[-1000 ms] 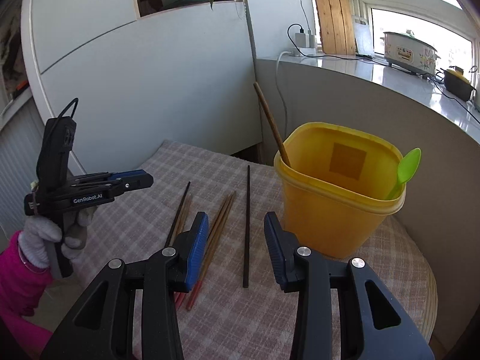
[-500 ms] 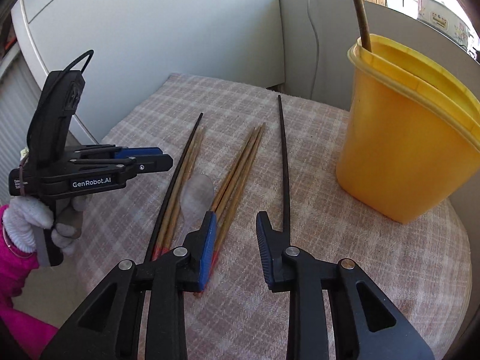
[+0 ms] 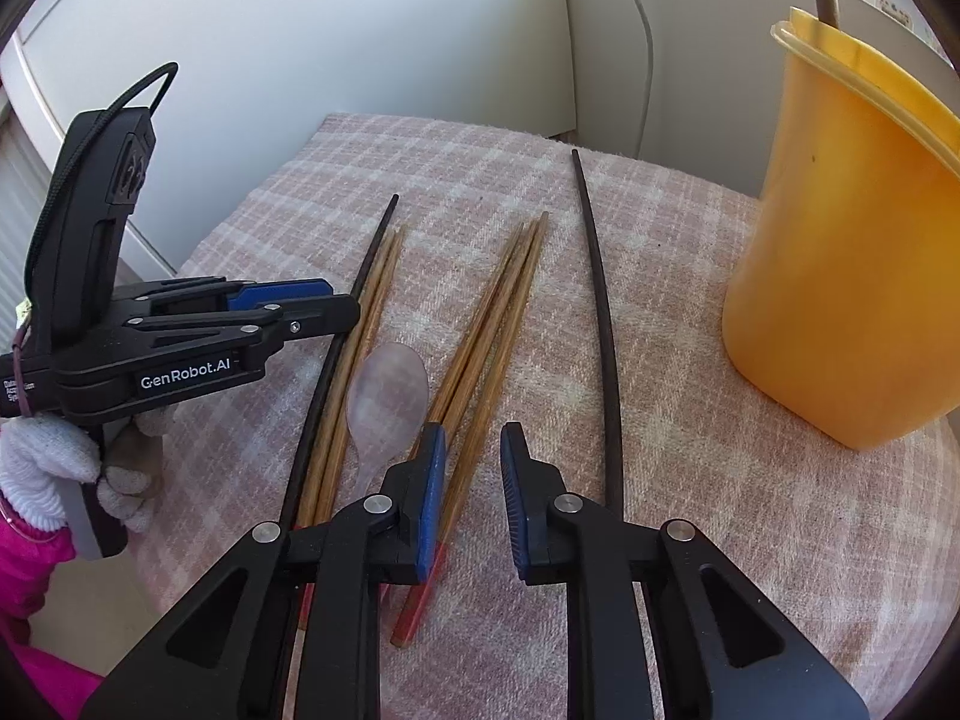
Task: Organize utensils
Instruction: 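Grasp a red-tipped wooden chopstick with right tool while left tool grasps a black chopstick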
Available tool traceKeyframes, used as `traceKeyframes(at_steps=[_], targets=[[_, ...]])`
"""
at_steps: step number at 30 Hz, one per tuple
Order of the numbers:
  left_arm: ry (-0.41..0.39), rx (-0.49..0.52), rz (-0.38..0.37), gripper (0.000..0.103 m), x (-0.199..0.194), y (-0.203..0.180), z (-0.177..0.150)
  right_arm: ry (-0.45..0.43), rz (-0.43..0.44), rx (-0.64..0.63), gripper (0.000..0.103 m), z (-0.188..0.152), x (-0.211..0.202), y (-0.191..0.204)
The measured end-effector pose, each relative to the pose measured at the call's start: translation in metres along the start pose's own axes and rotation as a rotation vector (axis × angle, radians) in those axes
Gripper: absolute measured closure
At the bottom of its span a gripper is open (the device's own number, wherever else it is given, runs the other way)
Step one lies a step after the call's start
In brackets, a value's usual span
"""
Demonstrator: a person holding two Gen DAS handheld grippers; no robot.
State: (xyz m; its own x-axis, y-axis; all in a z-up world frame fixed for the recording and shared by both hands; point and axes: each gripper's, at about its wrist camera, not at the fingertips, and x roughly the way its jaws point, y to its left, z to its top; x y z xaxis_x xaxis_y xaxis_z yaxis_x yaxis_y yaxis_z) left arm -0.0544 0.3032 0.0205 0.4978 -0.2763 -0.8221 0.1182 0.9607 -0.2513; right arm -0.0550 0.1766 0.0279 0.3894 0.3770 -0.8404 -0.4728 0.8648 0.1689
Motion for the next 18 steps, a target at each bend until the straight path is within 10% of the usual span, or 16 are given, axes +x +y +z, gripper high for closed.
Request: traceKeyframes(at_steps=[18], targets=[[0.061,0.016,0.002,0.083,0.015,-0.006,0.030,0.070,-0.011,0.054,0.093,0.018,0.021,-0.009]])
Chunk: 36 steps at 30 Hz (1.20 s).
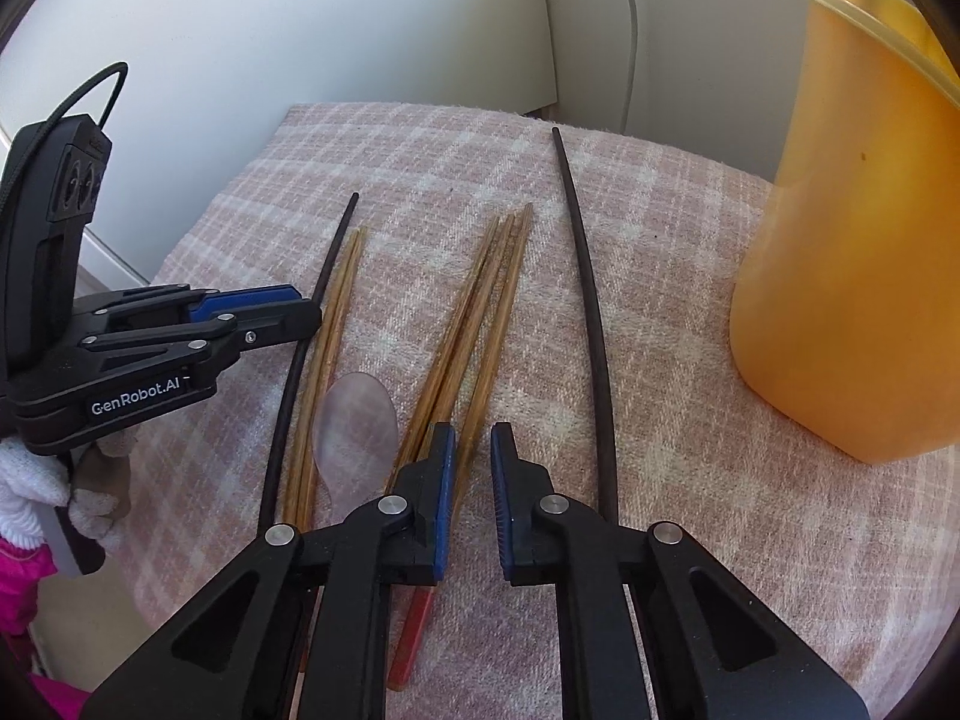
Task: Organize utensils
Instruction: 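Grasp a red-tipped wooden chopstick with right tool while left tool grasps a black chopstick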
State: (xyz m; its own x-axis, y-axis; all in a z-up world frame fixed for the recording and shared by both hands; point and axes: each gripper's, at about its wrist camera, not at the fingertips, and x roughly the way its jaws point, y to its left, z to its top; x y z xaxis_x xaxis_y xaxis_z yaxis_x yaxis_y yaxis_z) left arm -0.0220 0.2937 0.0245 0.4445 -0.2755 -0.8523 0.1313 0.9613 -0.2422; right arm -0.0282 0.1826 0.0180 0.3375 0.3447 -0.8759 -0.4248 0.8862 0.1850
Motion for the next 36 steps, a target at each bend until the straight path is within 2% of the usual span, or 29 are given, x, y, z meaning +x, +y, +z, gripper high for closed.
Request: traceKeyframes(at_steps=[6,13,16,19,21,26,32,36], targets=[[0.022,0.018,0.050,0.083,0.010,-0.017,0.008,0.036,-0.028,-0.033,0.093,0.007,0.008,0.007],[0.073,0.065,0.049,0.088,0.011,-0.013,0.018,0.084,-0.027,-0.034,0.094,0.016,0.013,0.004],[0.119,0.045,0.046,0.088,0.007,-0.004,0.018,0.103,-0.048,-0.054,0.094,0.018,0.015,0.007],[0.164,-0.023,0.028,0.088,0.011,0.006,0.025,0.130,-0.072,-0.075,0.095,0.023,0.017,0.013],[0.176,-0.018,0.027,0.088,0.016,0.015,0.036,0.151,-0.075,-0.074,0.095,0.027,0.020,0.014],[0.162,-0.036,-0.004,0.096,0.015,0.036,0.048,0.189,-0.045,-0.042,0.094,0.037,0.027,0.009],[0.121,-0.054,-0.019,0.099,0.002,0.052,0.041,0.184,-0.020,-0.016,0.097,0.036,0.025,0.006],[0.087,-0.064,-0.036,0.099,-0.010,0.056,0.023,0.155,0.011,-0.003,0.098,0.031,0.017,0.005]])
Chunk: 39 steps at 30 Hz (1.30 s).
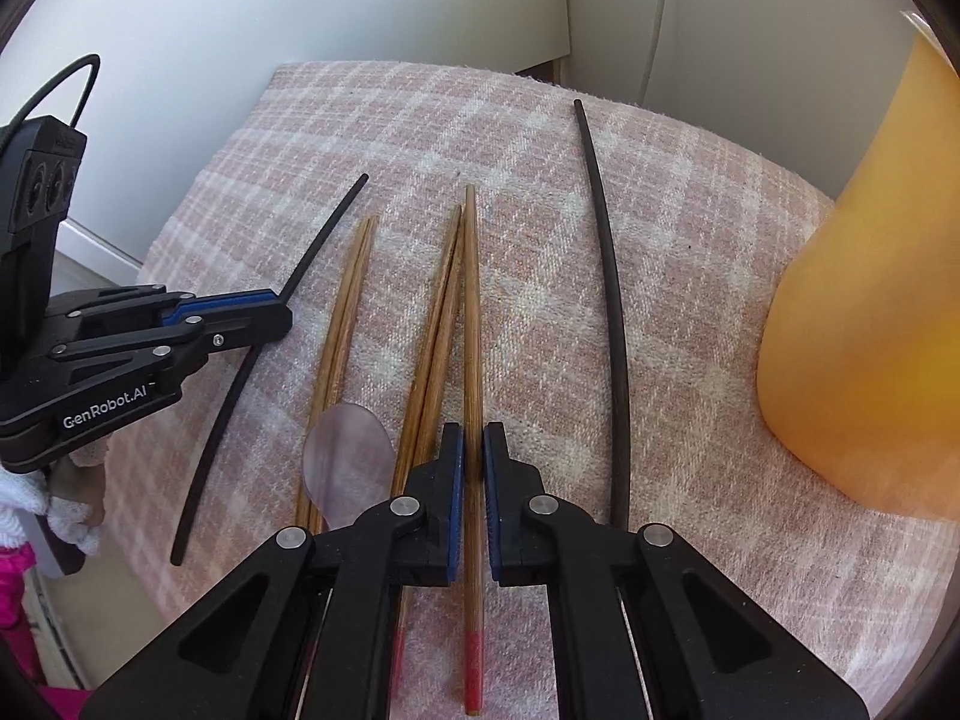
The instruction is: Organize utensils
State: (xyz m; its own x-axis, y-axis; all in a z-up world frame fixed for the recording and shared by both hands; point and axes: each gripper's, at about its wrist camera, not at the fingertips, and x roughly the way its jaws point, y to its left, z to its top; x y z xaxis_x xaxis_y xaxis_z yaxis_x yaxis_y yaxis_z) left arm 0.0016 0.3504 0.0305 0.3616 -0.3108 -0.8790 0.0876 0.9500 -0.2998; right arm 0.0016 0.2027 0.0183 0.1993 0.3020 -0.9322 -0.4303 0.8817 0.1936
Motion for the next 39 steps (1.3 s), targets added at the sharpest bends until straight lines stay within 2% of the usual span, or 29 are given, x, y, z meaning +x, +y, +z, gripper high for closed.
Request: traceKeyframes(at_steps=[5,12,15,22,27,39], targets=[[-0.077,-0.011,-0.035,0.100,-0.029,0.008,-0.014,-0.062,0.022,0.009,0.098,-0.009,-0.018,0.000],[-0.198,-0.012,-0.060,0.100,-0.078,0.015,-0.021,-0.183,0.017,-0.044,0.098,-0.020,-0.050,0.011],[-0.243,0.001,-0.057,0.100,-0.096,0.012,-0.024,-0.234,0.015,-0.059,0.098,-0.030,-0.067,0.012],[-0.331,0.019,-0.109,0.100,-0.132,0.002,-0.028,-0.337,0.032,-0.076,0.098,-0.046,-0.096,0.013],[-0.391,0.054,-0.122,0.100,-0.135,-0.031,-0.029,-0.391,0.048,-0.053,0.098,-0.058,-0.110,0.006],[-0.490,0.090,-0.178,0.100,-0.145,-0.067,-0.014,-0.537,0.041,0.021,0.098,-0.078,-0.156,-0.020]])
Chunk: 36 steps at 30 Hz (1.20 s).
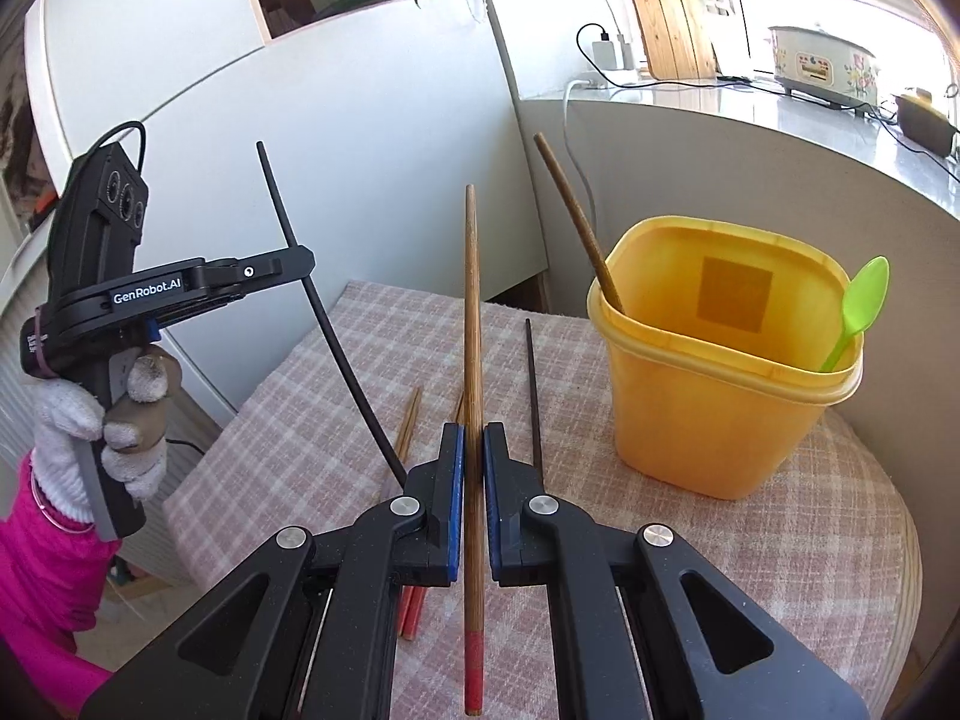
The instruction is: Organize utensils
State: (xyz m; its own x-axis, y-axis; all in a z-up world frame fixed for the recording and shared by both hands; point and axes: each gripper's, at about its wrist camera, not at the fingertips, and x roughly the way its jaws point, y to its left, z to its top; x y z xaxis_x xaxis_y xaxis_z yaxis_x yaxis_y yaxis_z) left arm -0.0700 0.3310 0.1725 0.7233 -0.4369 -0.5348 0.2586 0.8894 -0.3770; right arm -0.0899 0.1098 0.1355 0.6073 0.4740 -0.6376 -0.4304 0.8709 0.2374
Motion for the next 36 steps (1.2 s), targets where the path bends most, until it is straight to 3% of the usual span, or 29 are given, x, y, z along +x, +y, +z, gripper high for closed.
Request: traceKeyframes(at_steps=[14,27,36], targets=[[-0.090,0.050,-0.080,0.100,0.012,-0.054,0.042,-0.164,-0.099,0.078,0.098,0.024,-0.051,-0.047],[-0.185,0.095,-0.091,0.100,0.028,-0.092,0.089,-0.225,-0.161,0.100,0.098,0.049,-0.058,-0.072],[-0.218,0.107,-0.121,0.100,0.031,-0.108,0.104,-0.255,-0.182,0.098,0.098,0.067,-0.056,-0.081]])
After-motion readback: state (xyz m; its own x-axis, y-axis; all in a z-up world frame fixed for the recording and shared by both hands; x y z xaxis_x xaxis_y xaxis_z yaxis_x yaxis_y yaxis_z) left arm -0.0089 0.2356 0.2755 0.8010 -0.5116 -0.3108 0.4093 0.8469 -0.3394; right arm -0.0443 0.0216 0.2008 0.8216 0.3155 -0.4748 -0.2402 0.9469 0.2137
